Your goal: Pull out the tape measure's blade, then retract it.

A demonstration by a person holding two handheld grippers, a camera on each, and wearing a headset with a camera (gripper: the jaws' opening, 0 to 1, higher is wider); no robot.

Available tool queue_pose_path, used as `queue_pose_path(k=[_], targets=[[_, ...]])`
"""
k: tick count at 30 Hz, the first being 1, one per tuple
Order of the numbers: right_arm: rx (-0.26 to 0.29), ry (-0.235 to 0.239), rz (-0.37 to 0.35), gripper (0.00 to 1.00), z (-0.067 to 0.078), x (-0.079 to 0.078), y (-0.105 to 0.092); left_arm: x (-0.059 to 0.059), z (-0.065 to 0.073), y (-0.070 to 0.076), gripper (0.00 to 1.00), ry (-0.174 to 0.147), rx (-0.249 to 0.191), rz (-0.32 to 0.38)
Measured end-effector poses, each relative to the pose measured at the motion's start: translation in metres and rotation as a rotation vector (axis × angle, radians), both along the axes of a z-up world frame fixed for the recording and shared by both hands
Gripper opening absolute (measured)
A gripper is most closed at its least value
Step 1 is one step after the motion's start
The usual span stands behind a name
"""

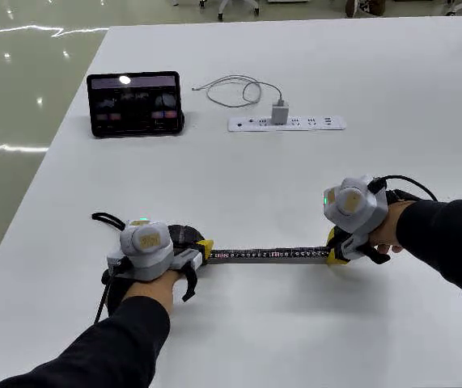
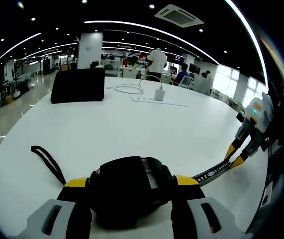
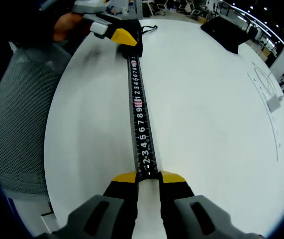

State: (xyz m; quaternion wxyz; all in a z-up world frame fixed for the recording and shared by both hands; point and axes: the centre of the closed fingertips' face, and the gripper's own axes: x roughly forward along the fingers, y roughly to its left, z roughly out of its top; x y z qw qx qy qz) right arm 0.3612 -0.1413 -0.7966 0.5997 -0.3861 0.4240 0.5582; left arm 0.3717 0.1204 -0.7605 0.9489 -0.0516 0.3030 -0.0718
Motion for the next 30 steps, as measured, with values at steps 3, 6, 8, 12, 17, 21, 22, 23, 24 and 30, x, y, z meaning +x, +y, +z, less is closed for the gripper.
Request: queue_pose_path(k=[3, 6, 8, 12, 17, 21, 22, 23, 24, 30], targets=[[-0.001, 0.000, -0.002, 0.12, 0.000, 0.000, 0.001, 0.000, 0.000, 0.000, 0.61, 0.002, -0.001, 0.000], [0.001, -0.002, -0.007, 0.12, 0.000, 0.000, 0.002, 0.000, -0.001, 0.000, 0.61, 0.002, -0.001, 0.000], [0.004, -0.006, -0.003, 0.12, 0.000, 0.000, 0.003, 0.000, 0.000, 0.000, 0.61, 0.002, -0.002, 0.001], [0.011, -0.010, -0.001, 0.12, 0.000, 0.000, 0.004, 0.000, -0.001, -0.001, 0.61, 0.004, -0.003, -0.001], [0.012, -0.009, -0.004, 0.12, 0.000, 0.000, 0.006, 0.001, -0.001, -0.001, 0.61, 0.005, -0.004, -0.001], [0.012, -0.010, -0.009, 0.12, 0.000, 0.001, 0.008, 0.000, -0.001, 0.000, 0.61, 0.006, -0.006, -0.001], [0.012, -0.010, -0.010, 0.12, 0.000, 0.001, 0.009, 0.000, -0.001, 0.000, 0.61, 0.007, -0.006, -0.002], [0.012, -0.012, -0.012, 0.12, 0.000, 0.001, 0.009, 0.001, -0.001, 0.000, 0.61, 0.008, -0.006, -0.002], [0.012, -0.013, -0.012, 0.12, 0.000, 0.001, 0.010, 0.001, -0.001, 0.000, 0.61, 0.008, -0.006, -0.002], [0.012, -0.015, -0.016, 0.12, 0.001, 0.001, 0.013, 0.000, -0.001, 0.000, 0.61, 0.011, -0.007, -0.003]])
